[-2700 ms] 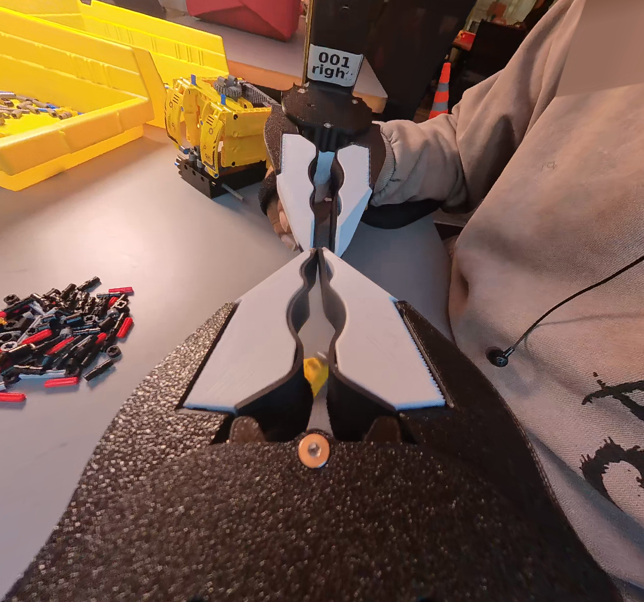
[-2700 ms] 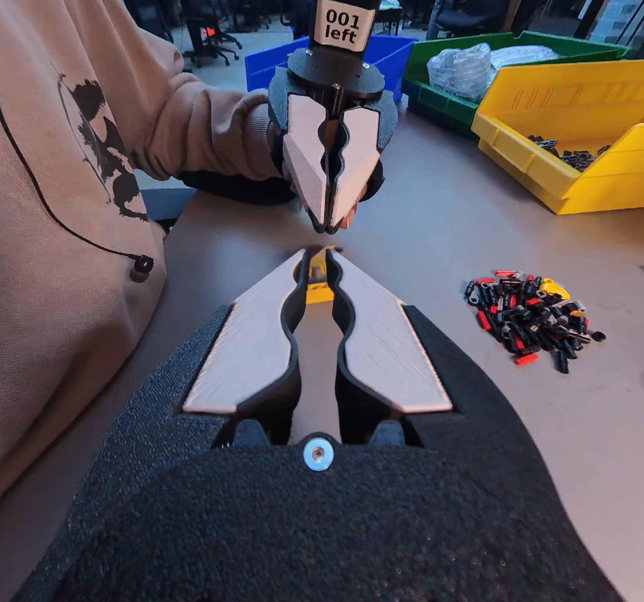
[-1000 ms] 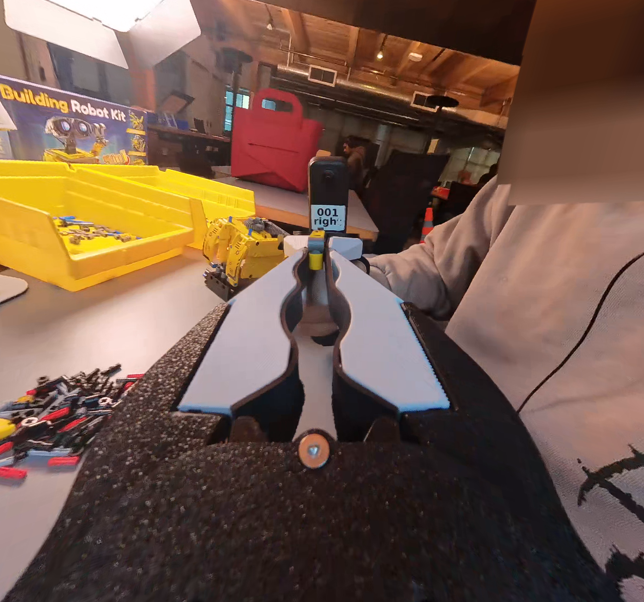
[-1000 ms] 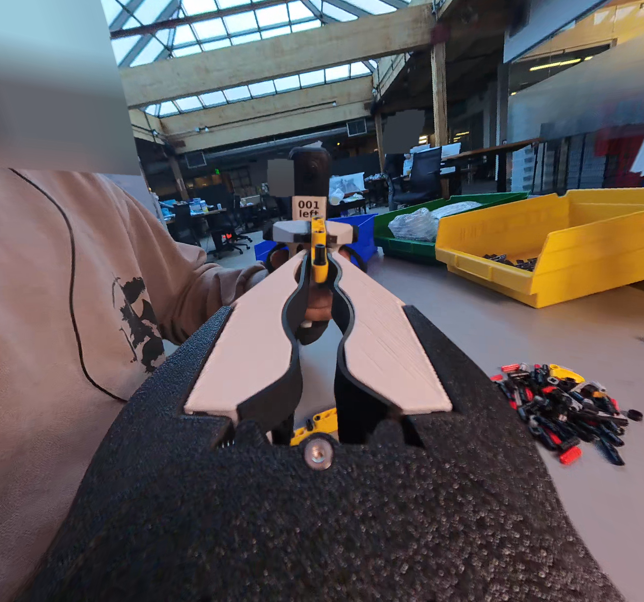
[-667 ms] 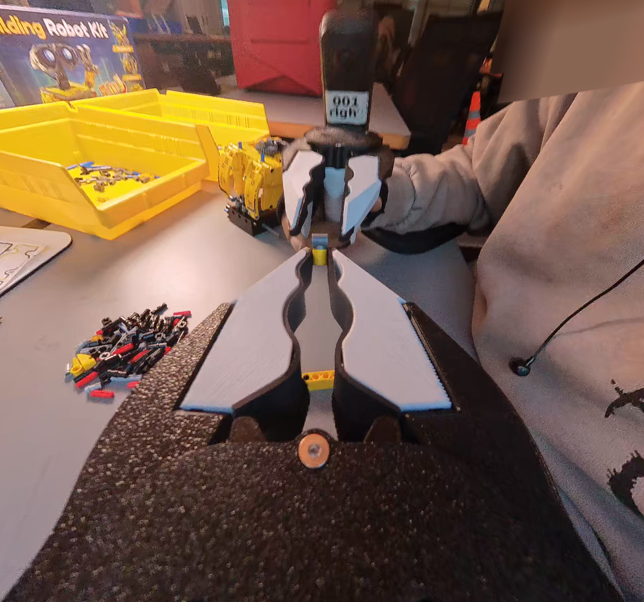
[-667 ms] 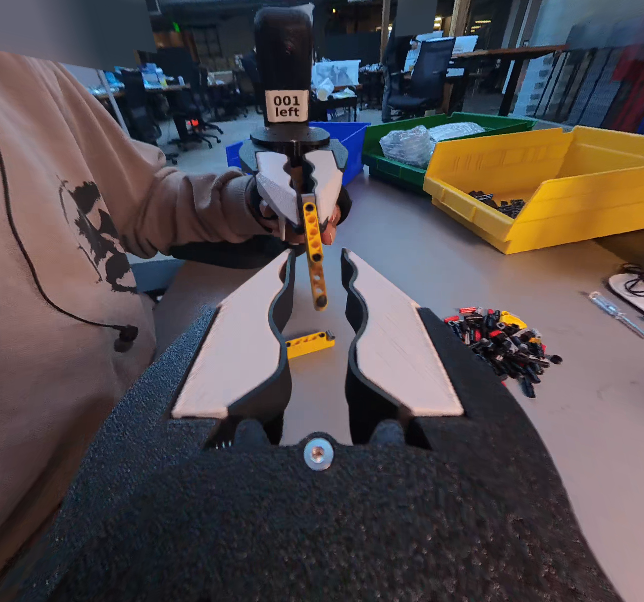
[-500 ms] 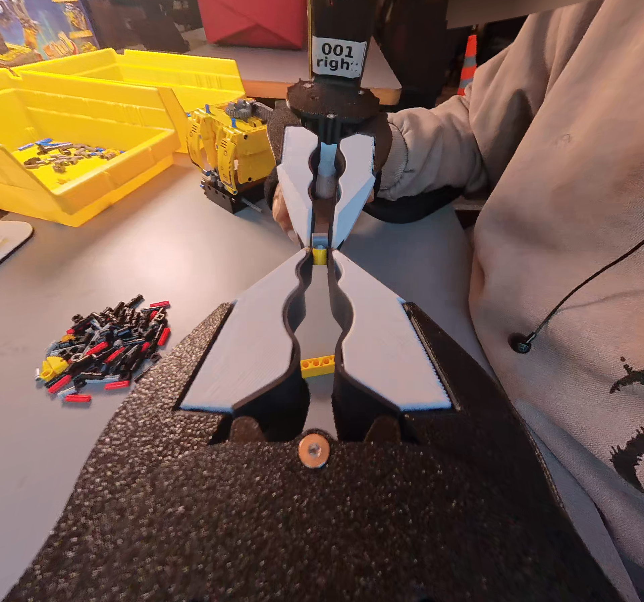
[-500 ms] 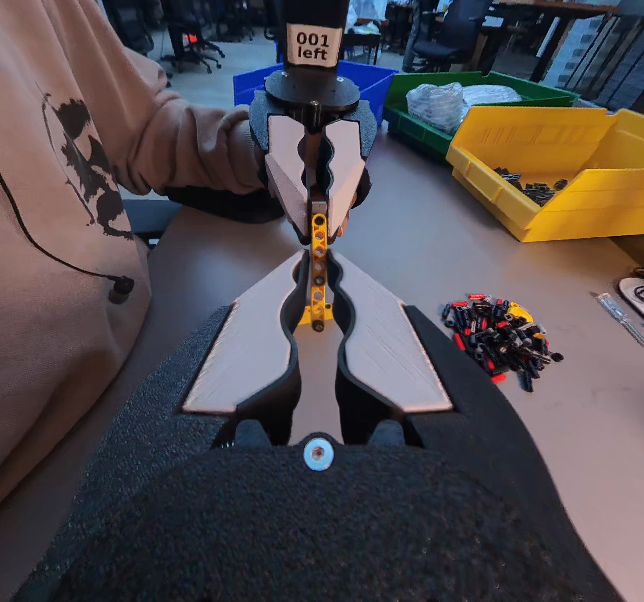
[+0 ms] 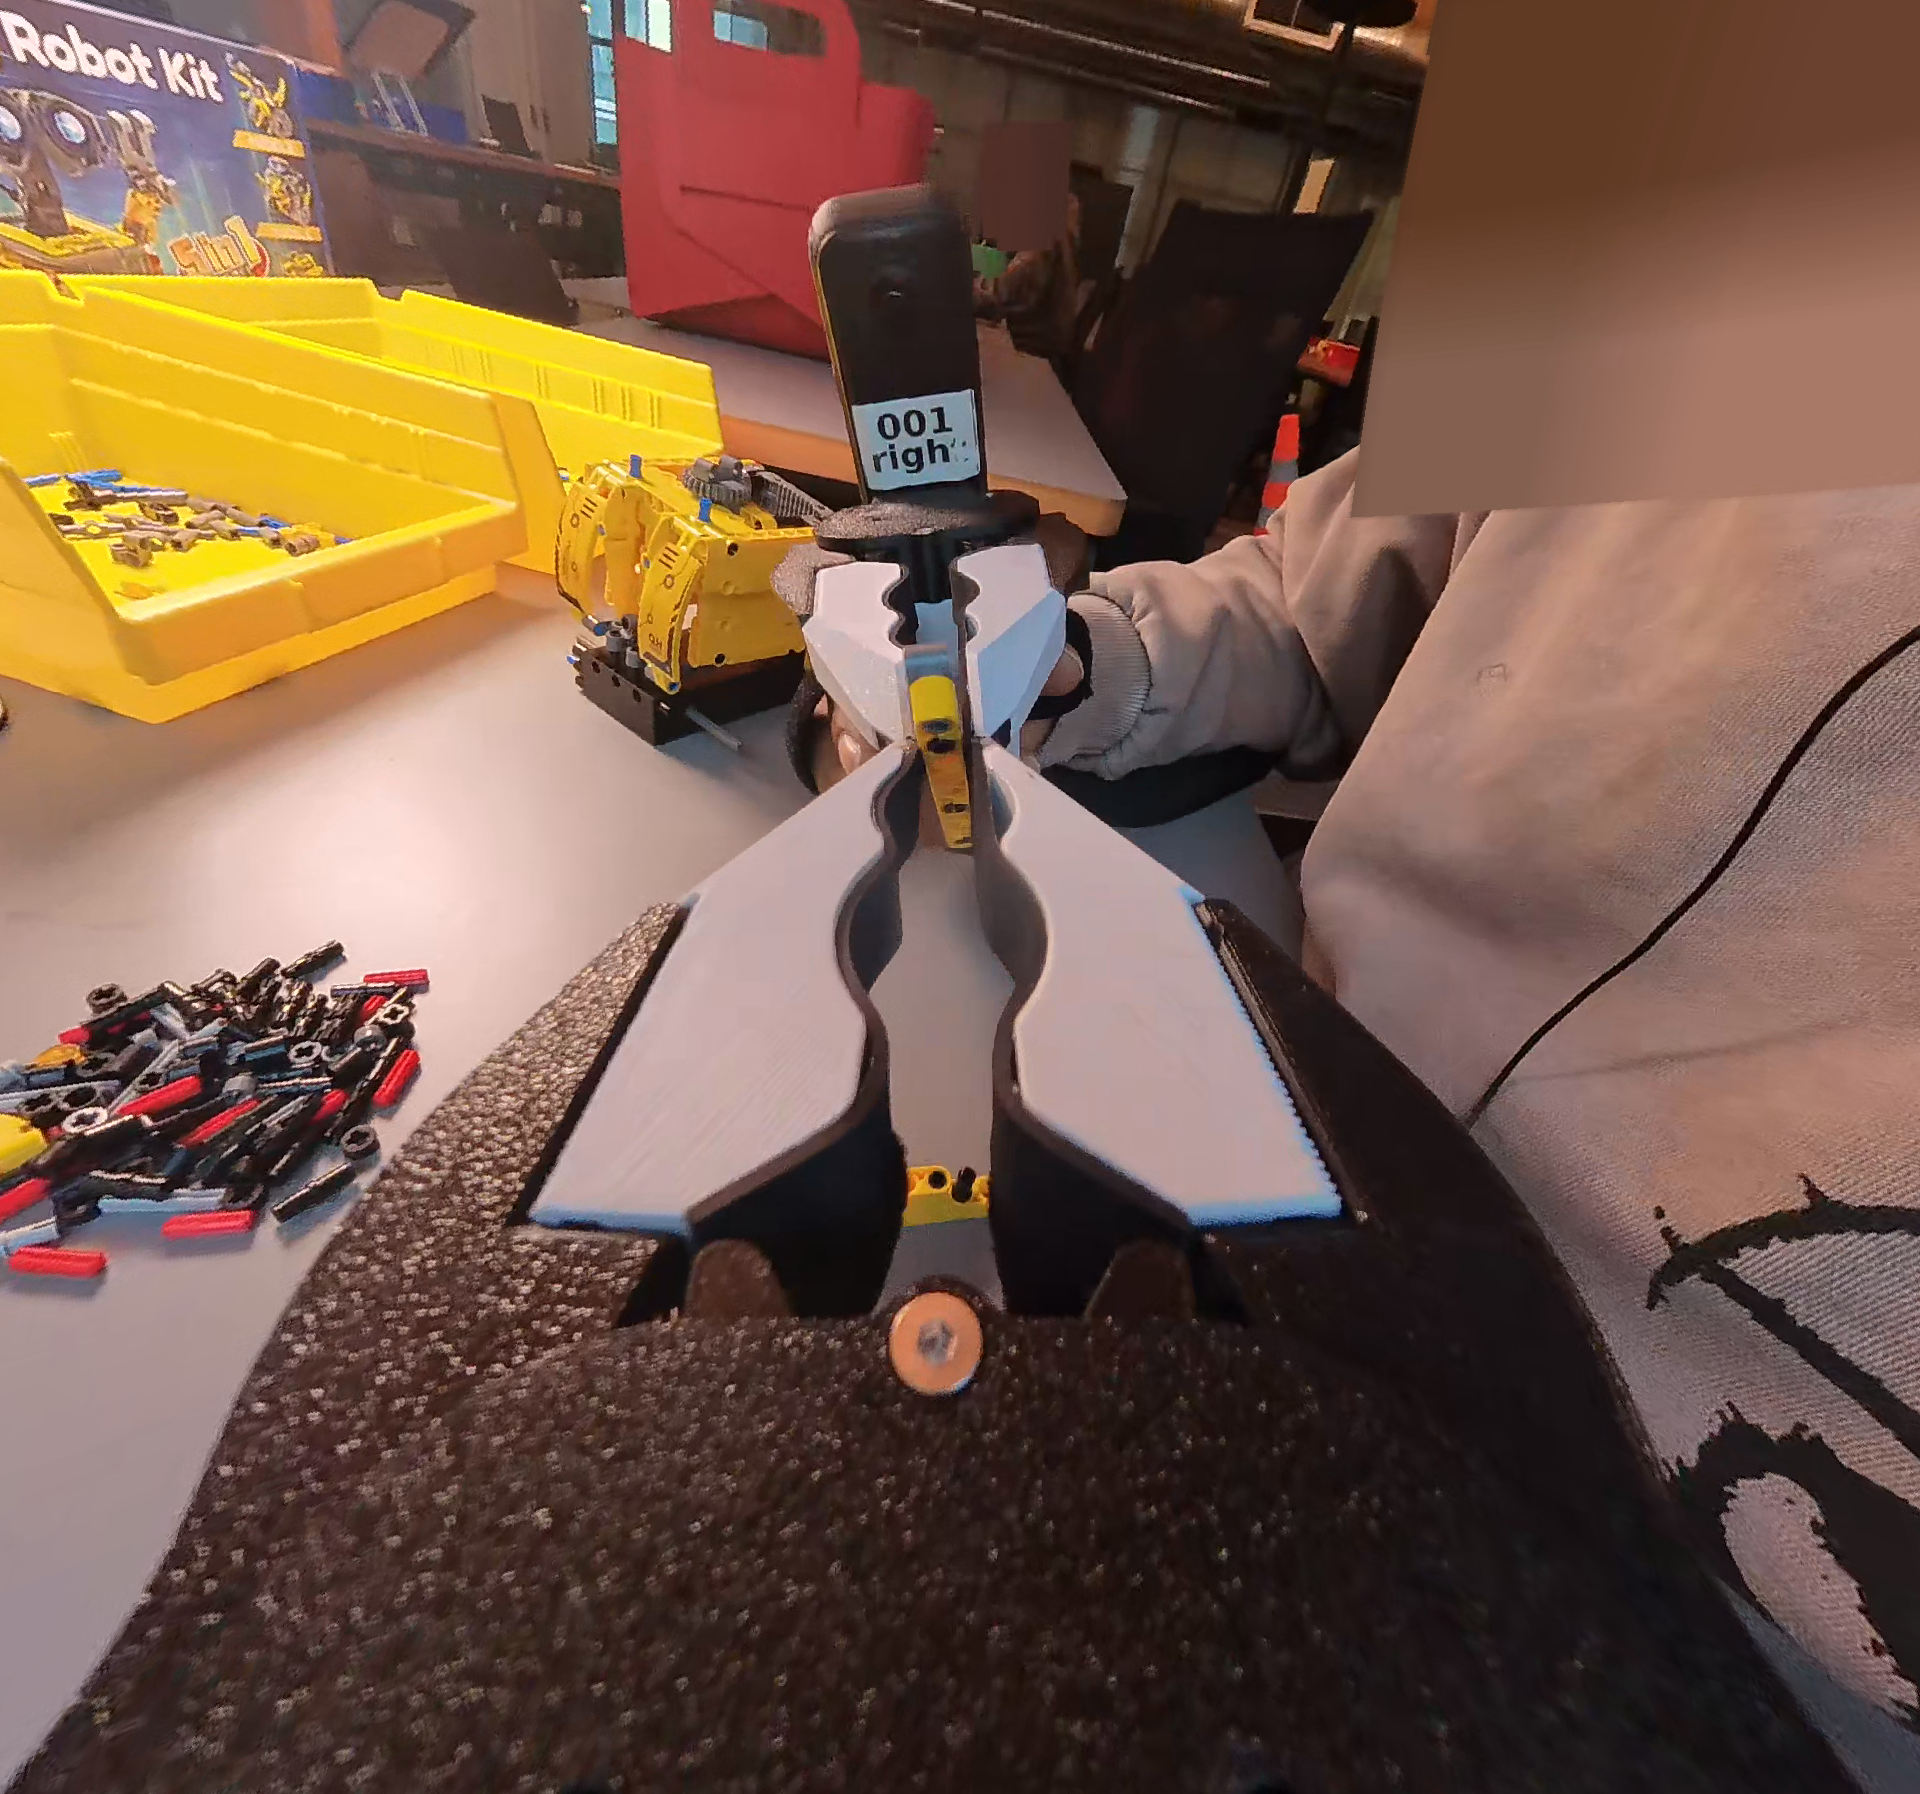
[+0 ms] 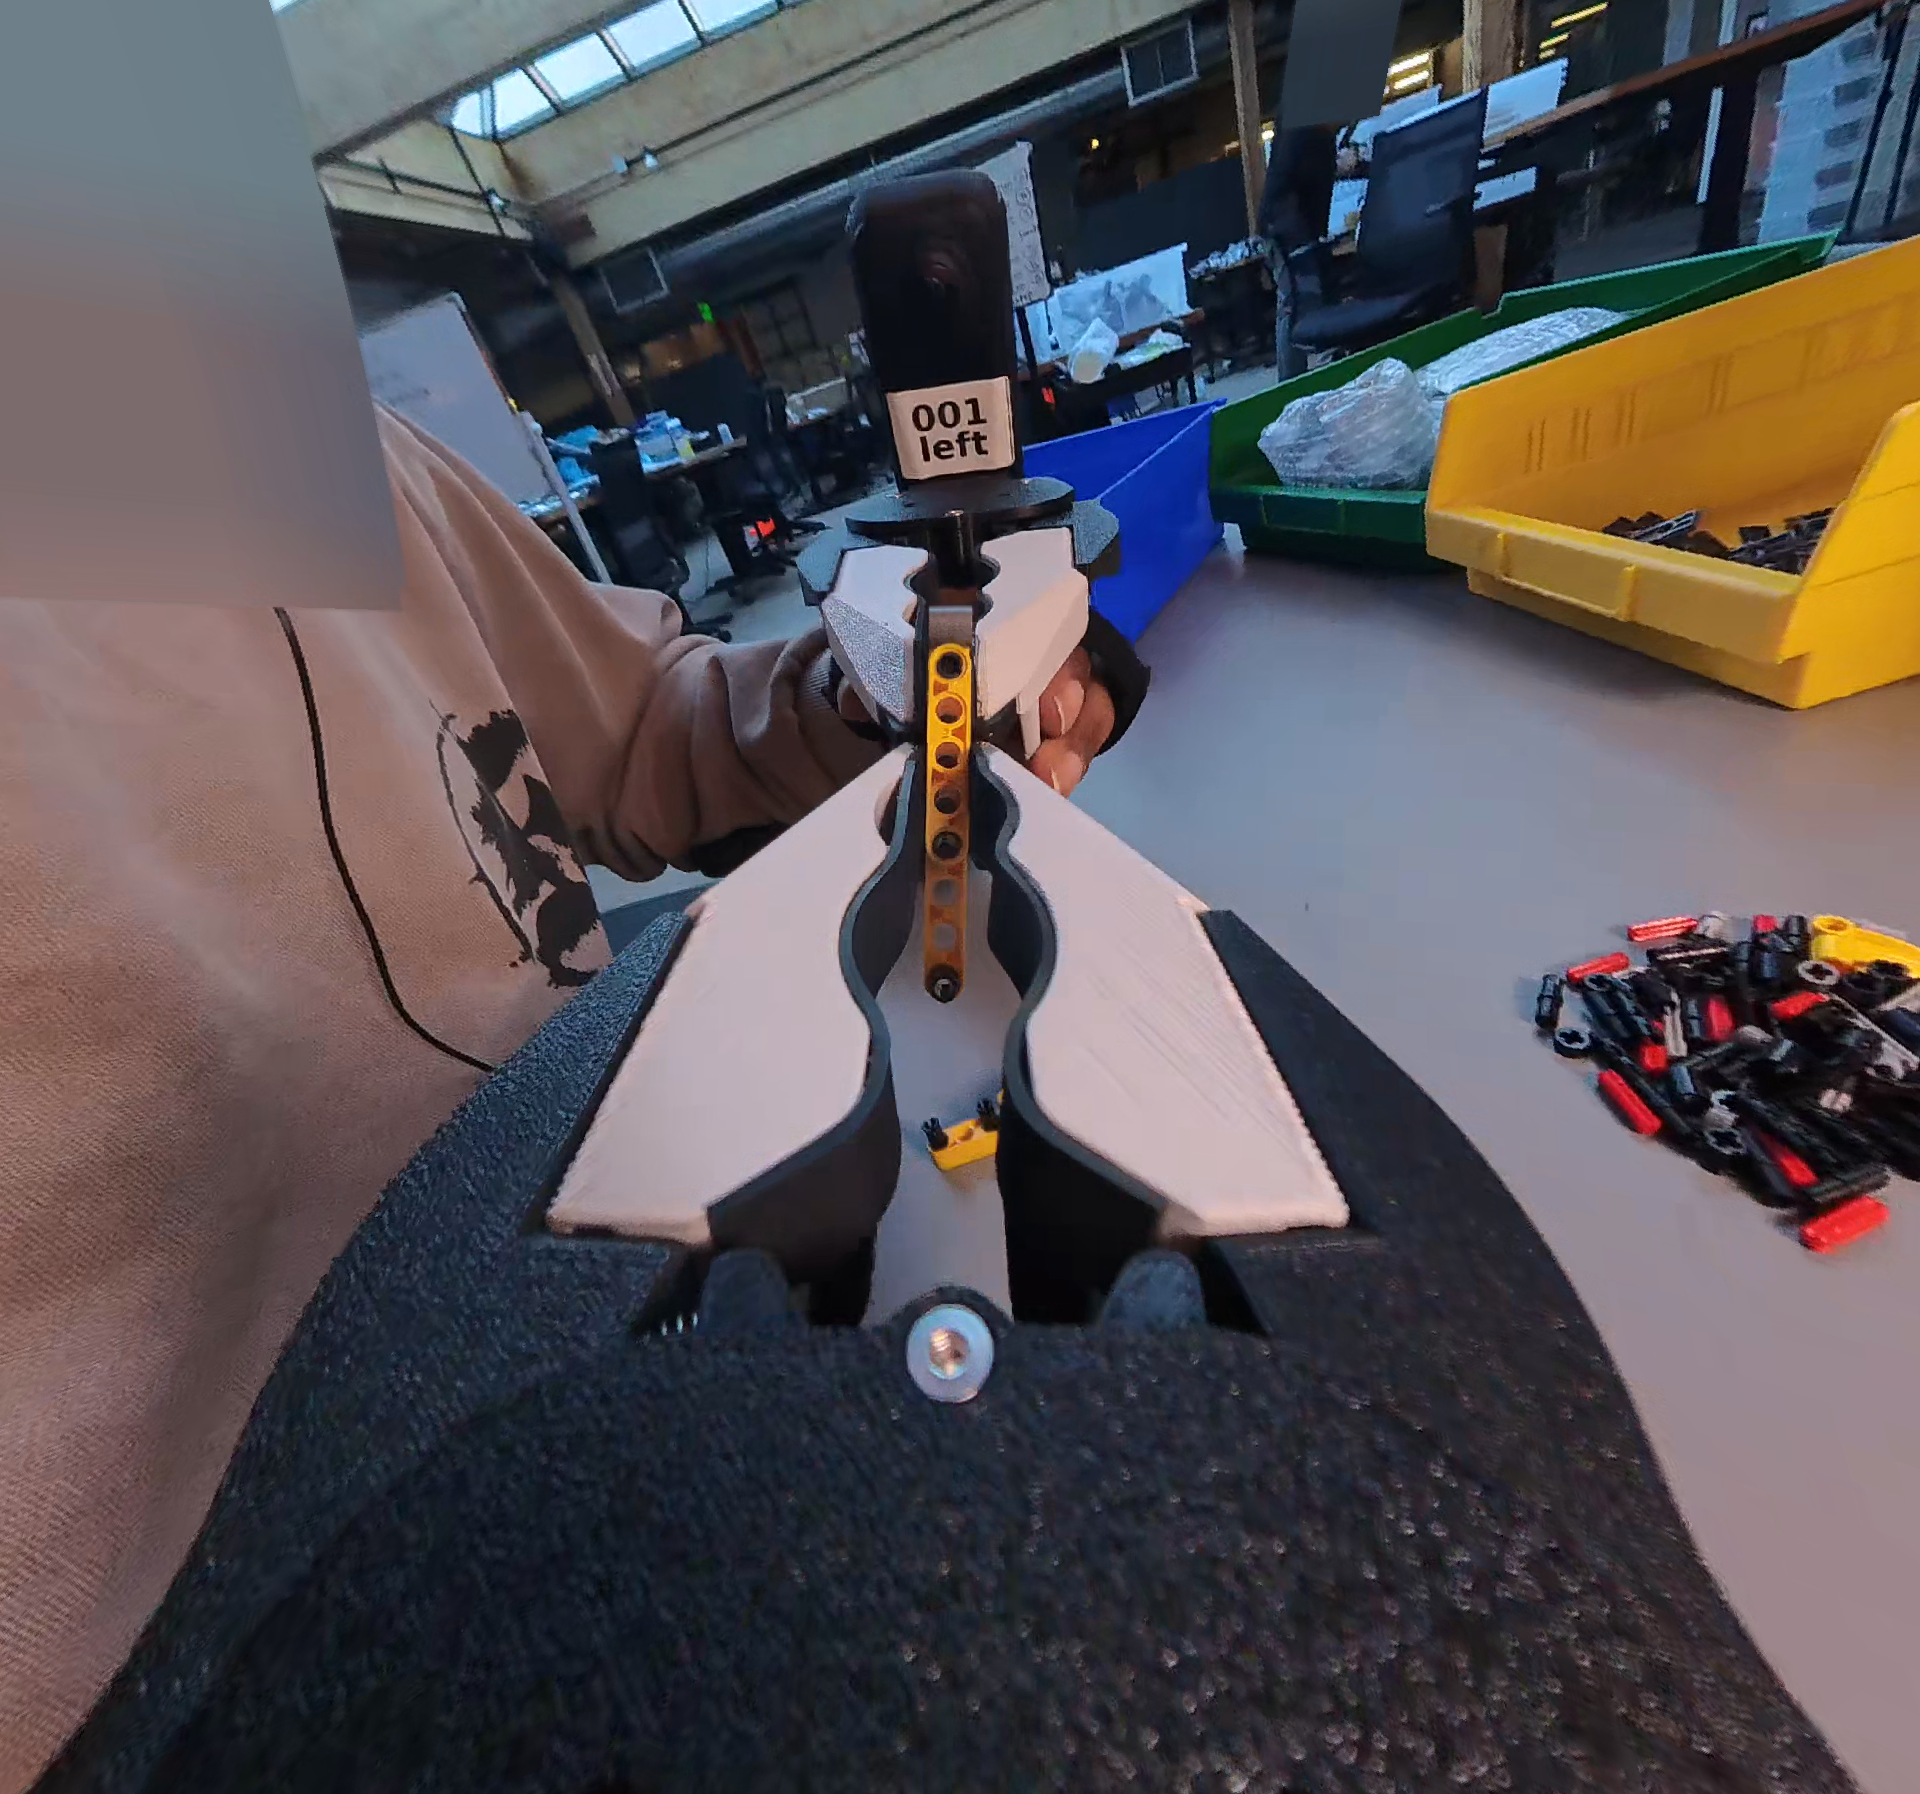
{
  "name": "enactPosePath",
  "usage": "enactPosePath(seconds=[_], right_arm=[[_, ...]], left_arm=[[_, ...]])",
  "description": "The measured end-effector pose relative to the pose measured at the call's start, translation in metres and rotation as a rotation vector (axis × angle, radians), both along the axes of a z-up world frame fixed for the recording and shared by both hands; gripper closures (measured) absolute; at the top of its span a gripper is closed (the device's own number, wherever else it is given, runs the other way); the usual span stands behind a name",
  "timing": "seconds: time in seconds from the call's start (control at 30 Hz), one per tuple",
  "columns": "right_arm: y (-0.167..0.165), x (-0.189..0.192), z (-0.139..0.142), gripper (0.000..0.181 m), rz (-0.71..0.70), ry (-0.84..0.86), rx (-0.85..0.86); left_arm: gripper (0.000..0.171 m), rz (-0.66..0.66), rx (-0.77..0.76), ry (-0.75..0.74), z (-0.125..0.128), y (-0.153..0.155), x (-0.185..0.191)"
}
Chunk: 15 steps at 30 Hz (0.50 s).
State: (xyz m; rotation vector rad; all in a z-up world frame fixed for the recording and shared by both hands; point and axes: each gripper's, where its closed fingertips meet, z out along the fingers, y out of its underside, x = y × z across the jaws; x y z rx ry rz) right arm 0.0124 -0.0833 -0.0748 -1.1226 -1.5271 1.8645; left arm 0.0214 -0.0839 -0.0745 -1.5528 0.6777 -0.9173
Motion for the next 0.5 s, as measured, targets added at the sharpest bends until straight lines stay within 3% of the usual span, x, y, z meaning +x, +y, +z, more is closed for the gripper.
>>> enactPosePath(seconds=[0.23,0.5], right_arm=[[-0.001,0.003,-0.017,0.173,-0.008,-0.035,0.213],[-0.005,0.007,-0.028,0.174,0.01,-0.064,0.331]], left_arm=[[0.165,-0.031,-0.044,0.12,-0.019,-0.003,0.004],[0.165,-0.038,-0.063,0.197,-0.031,-0.005,0.007]])
